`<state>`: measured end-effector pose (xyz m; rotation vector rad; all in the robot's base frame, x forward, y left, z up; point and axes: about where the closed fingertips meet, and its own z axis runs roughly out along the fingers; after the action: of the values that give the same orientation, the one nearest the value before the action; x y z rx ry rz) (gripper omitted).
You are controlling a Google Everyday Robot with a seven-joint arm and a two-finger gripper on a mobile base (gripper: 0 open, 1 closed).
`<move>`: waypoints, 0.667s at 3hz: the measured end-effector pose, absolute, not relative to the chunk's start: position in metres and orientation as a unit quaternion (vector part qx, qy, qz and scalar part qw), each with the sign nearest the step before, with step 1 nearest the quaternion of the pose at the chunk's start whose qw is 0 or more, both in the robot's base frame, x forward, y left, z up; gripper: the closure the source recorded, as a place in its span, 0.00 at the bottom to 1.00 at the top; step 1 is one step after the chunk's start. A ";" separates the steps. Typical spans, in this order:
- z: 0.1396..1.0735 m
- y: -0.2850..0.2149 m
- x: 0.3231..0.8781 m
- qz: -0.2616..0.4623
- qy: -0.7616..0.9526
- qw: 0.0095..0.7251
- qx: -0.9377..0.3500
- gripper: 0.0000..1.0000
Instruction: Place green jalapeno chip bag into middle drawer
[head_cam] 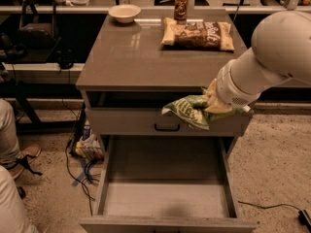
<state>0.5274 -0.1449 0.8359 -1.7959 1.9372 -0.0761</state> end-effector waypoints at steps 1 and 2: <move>0.790 -0.117 0.526 -0.005 0.707 0.222 -0.671 1.00; 0.690 -0.073 0.503 0.049 0.711 0.171 -0.680 1.00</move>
Offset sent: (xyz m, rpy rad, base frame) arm -0.0502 0.1234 -0.2680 0.0141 0.3929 0.0939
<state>0.5035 -0.0733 0.6896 -1.9326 2.0193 0.1404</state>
